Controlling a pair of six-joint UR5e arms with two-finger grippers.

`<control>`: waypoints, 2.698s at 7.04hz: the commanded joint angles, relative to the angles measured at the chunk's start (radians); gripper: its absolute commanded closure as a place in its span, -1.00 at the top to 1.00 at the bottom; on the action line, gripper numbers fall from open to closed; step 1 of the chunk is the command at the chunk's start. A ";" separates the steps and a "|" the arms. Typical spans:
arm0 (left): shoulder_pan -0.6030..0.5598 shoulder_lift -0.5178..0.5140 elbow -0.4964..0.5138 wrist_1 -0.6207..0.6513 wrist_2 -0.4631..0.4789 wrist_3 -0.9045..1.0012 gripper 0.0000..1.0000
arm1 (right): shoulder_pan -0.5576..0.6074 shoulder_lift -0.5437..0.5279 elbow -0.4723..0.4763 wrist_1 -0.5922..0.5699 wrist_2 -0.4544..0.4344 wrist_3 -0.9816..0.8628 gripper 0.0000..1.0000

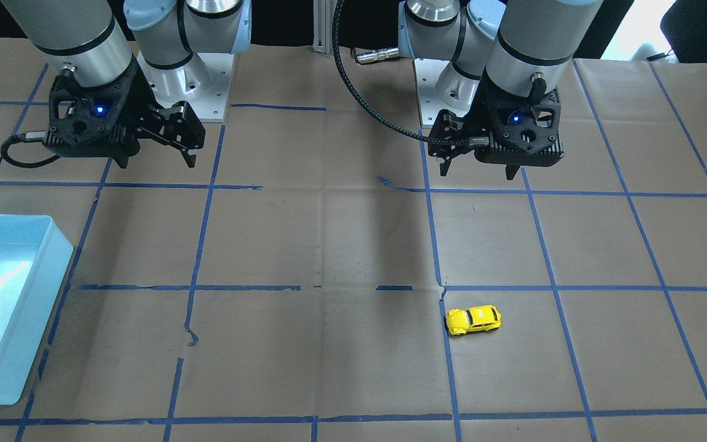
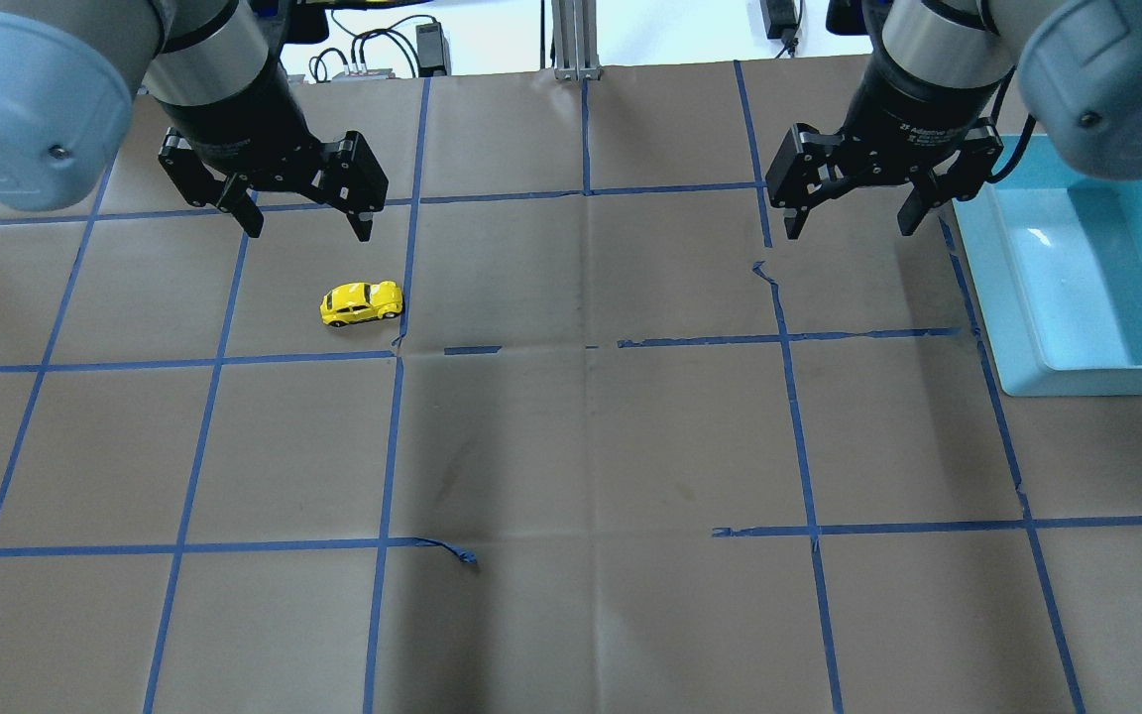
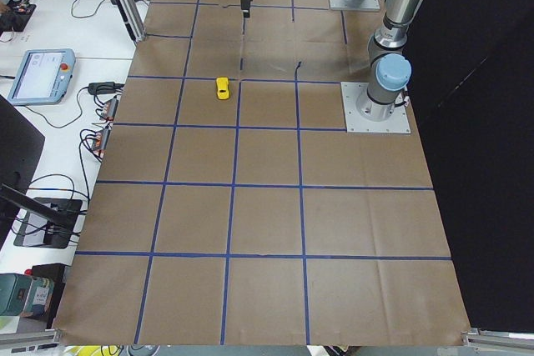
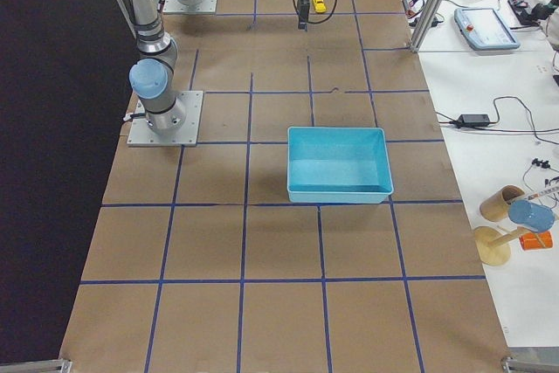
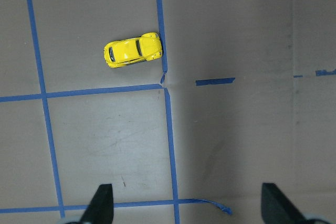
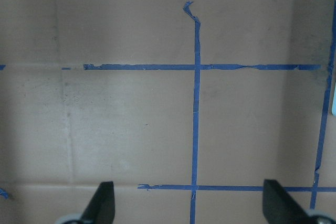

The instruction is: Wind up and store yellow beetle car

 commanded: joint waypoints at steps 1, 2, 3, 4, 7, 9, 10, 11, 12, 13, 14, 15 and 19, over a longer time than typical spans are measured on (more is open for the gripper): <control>-0.001 0.002 -0.002 0.000 -0.001 0.000 0.99 | 0.000 0.000 0.000 0.000 0.000 0.000 1.00; -0.001 0.003 -0.002 0.000 0.002 0.000 0.99 | 0.000 0.001 0.000 0.000 0.000 0.000 1.00; -0.001 0.000 -0.004 0.000 0.002 0.000 0.99 | 0.000 0.000 0.000 0.000 0.000 0.000 1.00; -0.001 0.002 -0.002 0.000 0.003 0.000 0.99 | 0.000 0.001 0.000 0.000 0.000 0.000 1.00; 0.000 -0.003 -0.005 0.000 0.006 0.002 0.99 | 0.000 0.000 0.000 0.000 0.000 0.000 1.00; 0.000 -0.027 -0.002 0.015 0.017 0.027 0.99 | 0.000 0.001 0.002 0.000 0.000 0.000 1.00; 0.000 -0.044 0.002 0.023 0.020 0.078 0.99 | 0.000 0.003 0.002 0.000 0.000 0.000 1.00; 0.000 -0.061 0.011 0.023 0.035 0.069 0.99 | 0.000 0.003 0.002 0.000 0.000 0.000 1.00; -0.001 -0.052 0.009 0.021 0.035 0.065 0.99 | 0.000 0.003 0.002 0.000 0.000 0.000 1.00; 0.002 -0.059 0.005 0.034 0.035 0.084 0.99 | 0.000 0.003 0.002 0.000 0.000 0.000 1.00; 0.002 -0.072 -0.005 0.094 0.035 0.172 0.99 | 0.000 0.003 0.002 0.000 0.000 0.000 1.00; 0.002 -0.113 0.001 0.142 0.034 0.266 0.99 | 0.000 0.003 0.002 0.000 0.000 0.000 1.00; 0.011 -0.219 0.005 0.227 0.029 0.626 0.98 | -0.003 -0.002 0.021 -0.002 0.002 -0.002 1.00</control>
